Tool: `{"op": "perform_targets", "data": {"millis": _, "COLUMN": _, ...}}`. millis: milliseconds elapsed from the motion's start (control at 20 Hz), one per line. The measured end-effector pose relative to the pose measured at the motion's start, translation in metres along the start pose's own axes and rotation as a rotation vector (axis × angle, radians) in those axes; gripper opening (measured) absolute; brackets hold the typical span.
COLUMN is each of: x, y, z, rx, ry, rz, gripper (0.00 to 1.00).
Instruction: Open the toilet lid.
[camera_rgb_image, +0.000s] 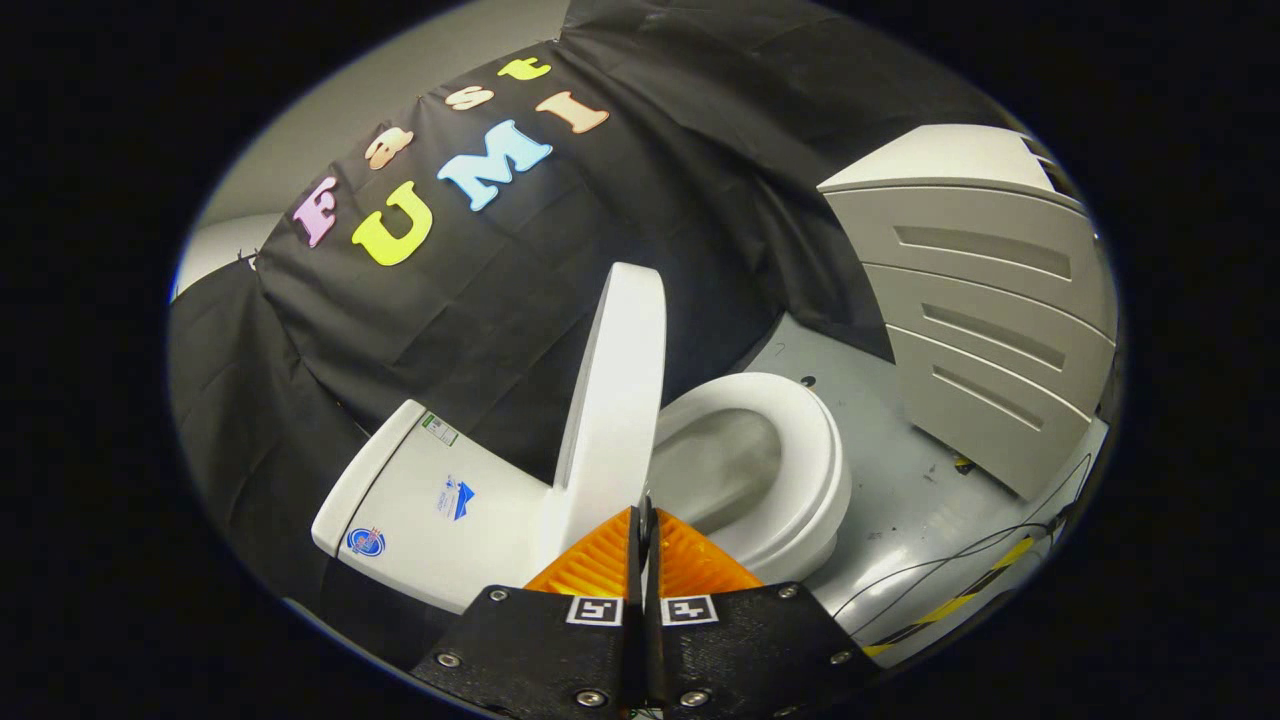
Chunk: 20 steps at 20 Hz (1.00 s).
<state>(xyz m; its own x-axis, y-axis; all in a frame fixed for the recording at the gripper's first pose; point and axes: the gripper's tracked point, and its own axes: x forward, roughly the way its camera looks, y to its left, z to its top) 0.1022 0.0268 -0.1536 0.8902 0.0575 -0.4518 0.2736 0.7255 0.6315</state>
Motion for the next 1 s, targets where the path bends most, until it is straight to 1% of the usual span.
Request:
{"op": "perform_targets", "data": {"millis": 300, "x": -0.001, "y": 0.010, "z": 0.001, "rx": -0.032, "ry": 0.000, "rz": -0.004, "gripper": 0.00}}
{"op": "perform_targets", "data": {"millis": 750, "x": -0.007, "y": 0.041, "z": 0.007, "rx": -0.115, "ry": -0.019, "rz": -0.005, "gripper": 0.00}}
{"op": "perform_targets", "data": {"millis": 1000, "x": -0.008, "y": 0.050, "z": 0.006, "rx": -0.131, "ry": -0.022, "rz": -0.016, "gripper": 0.00}}
